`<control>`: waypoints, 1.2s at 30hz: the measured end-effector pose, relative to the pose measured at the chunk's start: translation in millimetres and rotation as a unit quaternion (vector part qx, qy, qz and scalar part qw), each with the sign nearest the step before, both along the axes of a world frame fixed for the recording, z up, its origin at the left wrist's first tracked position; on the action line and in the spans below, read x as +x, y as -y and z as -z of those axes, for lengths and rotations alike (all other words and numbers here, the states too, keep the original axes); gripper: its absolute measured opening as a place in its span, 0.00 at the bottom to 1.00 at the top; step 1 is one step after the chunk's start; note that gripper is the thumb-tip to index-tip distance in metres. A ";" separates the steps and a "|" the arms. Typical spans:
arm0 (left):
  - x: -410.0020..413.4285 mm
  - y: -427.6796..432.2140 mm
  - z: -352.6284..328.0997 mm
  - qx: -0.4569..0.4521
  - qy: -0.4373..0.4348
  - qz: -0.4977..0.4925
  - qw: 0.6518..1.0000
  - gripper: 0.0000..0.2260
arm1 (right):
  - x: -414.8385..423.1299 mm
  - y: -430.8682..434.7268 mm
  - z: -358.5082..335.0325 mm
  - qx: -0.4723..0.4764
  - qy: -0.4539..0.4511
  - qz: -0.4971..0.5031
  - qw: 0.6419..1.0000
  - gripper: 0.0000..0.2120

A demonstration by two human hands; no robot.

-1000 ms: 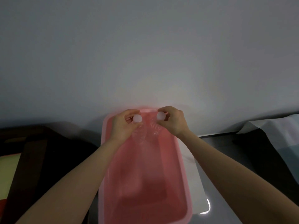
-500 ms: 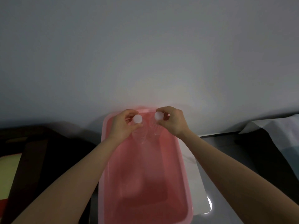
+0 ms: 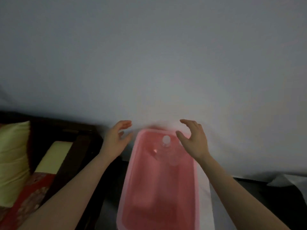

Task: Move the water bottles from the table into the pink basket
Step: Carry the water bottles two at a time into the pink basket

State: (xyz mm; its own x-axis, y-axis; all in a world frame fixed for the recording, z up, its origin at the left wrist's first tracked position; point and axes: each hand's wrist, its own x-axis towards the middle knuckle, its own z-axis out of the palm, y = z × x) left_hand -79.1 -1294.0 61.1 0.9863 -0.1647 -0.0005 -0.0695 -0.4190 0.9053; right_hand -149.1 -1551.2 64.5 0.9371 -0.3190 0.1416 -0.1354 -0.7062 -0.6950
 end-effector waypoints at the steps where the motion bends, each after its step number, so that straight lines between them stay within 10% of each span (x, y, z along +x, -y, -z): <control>1: -9.7 -29.6 -18.2 -0.001 0.019 -0.047 0.999 0.17 | 4.6 -17.5 -16.6 -0.003 0.017 -0.031 0.999 0.19; 10: -206.9 -291.7 -145.9 0.158 0.115 -0.428 0.883 0.17 | -19.9 -258.9 -128.9 -0.039 0.108 -0.339 0.934 0.21; 20: -595.3 -491.4 -202.3 0.214 0.051 -0.674 0.705 0.20 | -230.5 -568.3 -173.0 -0.001 0.107 -0.570 0.815 0.24; 25: -758.8 -577.3 -190.1 0.192 0.019 -0.712 0.676 0.20 | -358.6 -690.2 -159.3 0.022 0.070 -0.598 0.798 0.24; 36: -849.9 -746.4 -195.7 0.097 0.037 -0.703 0.703 0.17 | -467.9 -864.5 -158.9 0.041 0.017 -0.598 0.801 0.25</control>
